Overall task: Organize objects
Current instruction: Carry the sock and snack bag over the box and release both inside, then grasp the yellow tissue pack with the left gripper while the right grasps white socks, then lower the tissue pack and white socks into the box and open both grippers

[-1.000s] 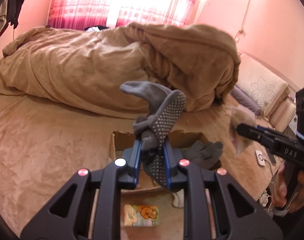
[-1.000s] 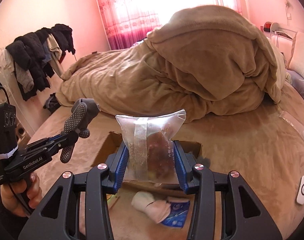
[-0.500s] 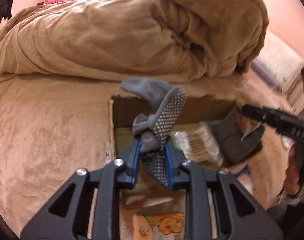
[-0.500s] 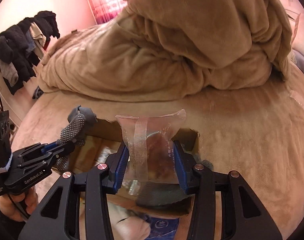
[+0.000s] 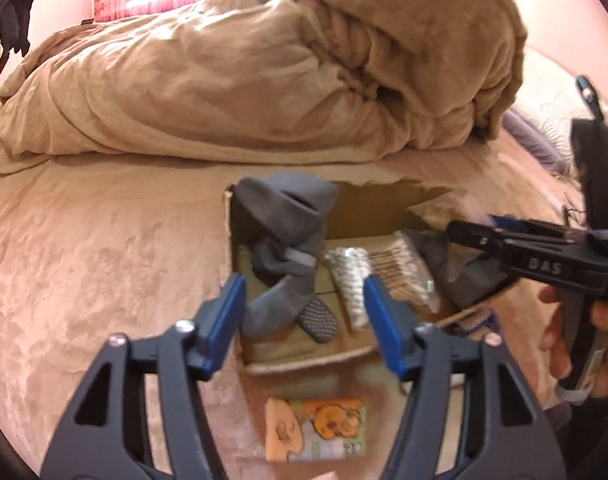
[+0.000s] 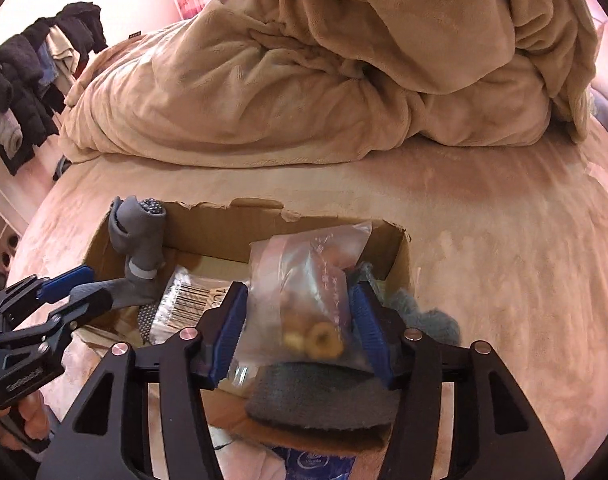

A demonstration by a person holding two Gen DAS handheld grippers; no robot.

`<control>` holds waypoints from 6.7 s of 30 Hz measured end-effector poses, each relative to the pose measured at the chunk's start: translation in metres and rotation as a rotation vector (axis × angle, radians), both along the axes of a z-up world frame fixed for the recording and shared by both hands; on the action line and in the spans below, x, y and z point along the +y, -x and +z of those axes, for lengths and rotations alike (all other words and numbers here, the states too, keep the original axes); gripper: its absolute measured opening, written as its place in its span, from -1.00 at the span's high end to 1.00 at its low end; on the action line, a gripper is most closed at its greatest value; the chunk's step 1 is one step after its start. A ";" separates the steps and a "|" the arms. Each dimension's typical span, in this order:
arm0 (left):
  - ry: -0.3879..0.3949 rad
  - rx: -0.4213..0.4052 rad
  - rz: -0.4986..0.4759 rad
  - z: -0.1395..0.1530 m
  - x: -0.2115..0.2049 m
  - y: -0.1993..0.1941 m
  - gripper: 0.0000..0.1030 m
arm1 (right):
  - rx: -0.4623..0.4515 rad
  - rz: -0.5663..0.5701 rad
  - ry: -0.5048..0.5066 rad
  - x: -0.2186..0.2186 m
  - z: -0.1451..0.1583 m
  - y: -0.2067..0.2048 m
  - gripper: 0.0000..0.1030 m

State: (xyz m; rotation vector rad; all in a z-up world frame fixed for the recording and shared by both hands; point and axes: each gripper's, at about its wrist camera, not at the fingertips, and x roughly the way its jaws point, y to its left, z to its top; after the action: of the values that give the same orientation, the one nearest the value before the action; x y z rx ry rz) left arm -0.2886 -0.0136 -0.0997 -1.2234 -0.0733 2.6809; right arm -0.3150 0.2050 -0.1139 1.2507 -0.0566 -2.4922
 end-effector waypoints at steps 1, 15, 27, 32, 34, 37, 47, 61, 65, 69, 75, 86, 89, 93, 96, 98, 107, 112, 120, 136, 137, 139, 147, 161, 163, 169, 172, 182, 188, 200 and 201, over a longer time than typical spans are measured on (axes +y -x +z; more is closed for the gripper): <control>0.008 0.013 0.008 0.004 -0.001 -0.004 -0.31 | 0.007 -0.004 0.001 0.001 0.002 -0.001 -0.18; -0.058 0.149 0.005 0.079 -0.007 -0.078 -0.49 | 0.188 -0.068 0.012 0.027 0.083 -0.080 -0.29; -0.056 0.261 -0.026 0.127 0.003 -0.160 -0.56 | 0.354 -0.052 0.001 0.046 0.146 -0.182 -0.38; -0.065 0.276 -0.019 0.132 0.003 -0.191 -0.65 | 0.378 -0.011 0.006 0.044 0.156 -0.217 -0.41; -0.071 0.267 -0.017 0.130 0.001 -0.199 -0.65 | 0.362 0.012 0.039 0.044 0.157 -0.225 -0.44; -0.071 0.256 -0.008 0.124 0.000 -0.211 -0.69 | 0.361 0.028 0.052 0.043 0.157 -0.238 -0.45; -0.067 0.146 0.001 0.064 0.002 -0.204 -0.72 | 0.278 0.085 0.049 0.026 0.113 -0.241 -0.46; -0.021 0.037 -0.002 -0.018 0.012 -0.152 -0.72 | 0.110 0.109 0.053 0.010 0.039 -0.193 -0.46; -0.021 0.033 0.007 -0.031 0.009 -0.139 -0.72 | 0.079 0.101 0.042 0.008 0.022 -0.178 -0.46; -0.027 0.047 0.031 -0.039 0.005 -0.125 -0.72 | 0.056 0.088 0.031 0.007 0.008 -0.162 -0.46; -0.008 0.043 0.054 -0.055 0.003 -0.102 -0.72 | 0.042 0.086 0.016 0.001 -0.010 -0.140 -0.46; 0.055 0.029 0.045 -0.080 0.008 -0.082 -0.52 | -0.008 0.093 -0.021 -0.020 -0.036 -0.111 -0.34; 0.058 0.031 0.037 -0.080 0.008 -0.084 -0.27 | -0.008 0.080 -0.046 -0.022 -0.039 -0.109 -0.01; 0.045 0.048 0.030 -0.075 0.008 -0.092 -0.26 | 0.007 0.074 -0.047 -0.019 -0.037 -0.112 0.24; 0.050 0.073 0.028 -0.064 0.010 -0.102 -0.26 | 0.022 0.069 -0.051 -0.018 -0.033 -0.118 0.31; 0.045 0.086 0.029 -0.055 0.010 -0.109 -0.26 | 0.034 0.068 -0.057 -0.018 -0.028 -0.124 0.32; 0.012 0.128 0.011 0.000 0.012 -0.148 -0.26 | 0.112 0.070 -0.045 -0.014 0.011 -0.158 0.32; 0.008 0.190 0.008 0.039 0.015 -0.170 -0.26 | 0.153 0.068 -0.026 -0.009 0.039 -0.175 0.32; -0.005 0.265 -0.004 0.086 0.012 -0.182 -0.26 | 0.249 0.072 0.005 -0.004 0.089 -0.197 0.32; -0.027 0.364 0.034 0.165 -0.010 -0.139 -0.26 | 0.385 0.088 0.026 -0.019 0.157 -0.173 0.32; -0.030 0.361 0.038 0.166 -0.012 -0.134 -0.26 | 0.386 0.089 0.029 -0.019 0.159 -0.169 0.32; -0.032 0.358 0.041 0.167 -0.015 -0.123 -0.26 | 0.389 0.091 0.036 -0.021 0.163 -0.160 0.32; -0.035 0.304 0.037 0.146 -0.017 -0.074 -0.27 | 0.360 0.096 0.057 -0.026 0.154 -0.118 0.32; -0.089 0.079 0.020 0.048 -0.022 0.000 -0.27 | 0.173 0.142 0.051 -0.060 0.074 -0.056 0.32; -0.094 0.065 0.023 0.040 -0.024 0.004 -0.27 | 0.156 0.145 0.043 -0.062 0.065 -0.053 0.32; -0.092 0.027 0.018 0.021 -0.021 0.011 -0.27 | 0.089 0.158 0.033 -0.065 0.037 -0.045 0.32; -0.084 0.008 0.004 0.013 -0.014 0.013 -0.27 | 0.076 0.162 0.016 -0.067 0.027 -0.046 0.32; -0.036 -0.048 -0.018 -0.012 0.006 0.015 -0.28 | 0.002 0.143 0.014 -0.050 0.001 -0.042 0.26; -0.027 -0.055 -0.009 -0.011 0.007 0.014 -0.31 | 0.002 0.136 0.001 -0.045 0.000 -0.043 0.03; -0.018 0.004 0.005 0.020 0.001 -0.016 -0.41 | 0.062 0.096 0.019 -0.033 0.024 -0.061 -0.06; -0.016 0.017 0.010 0.025 0.000 -0.021 -0.42 | 0.071 0.090 0.026 -0.030 0.026 -0.065 -0.06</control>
State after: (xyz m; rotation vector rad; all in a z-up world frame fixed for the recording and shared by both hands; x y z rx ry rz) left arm -0.2676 -0.0135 -0.0745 -1.1986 -0.0983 2.6941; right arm -0.2503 0.1750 -0.0875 1.1289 -0.0145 -2.4486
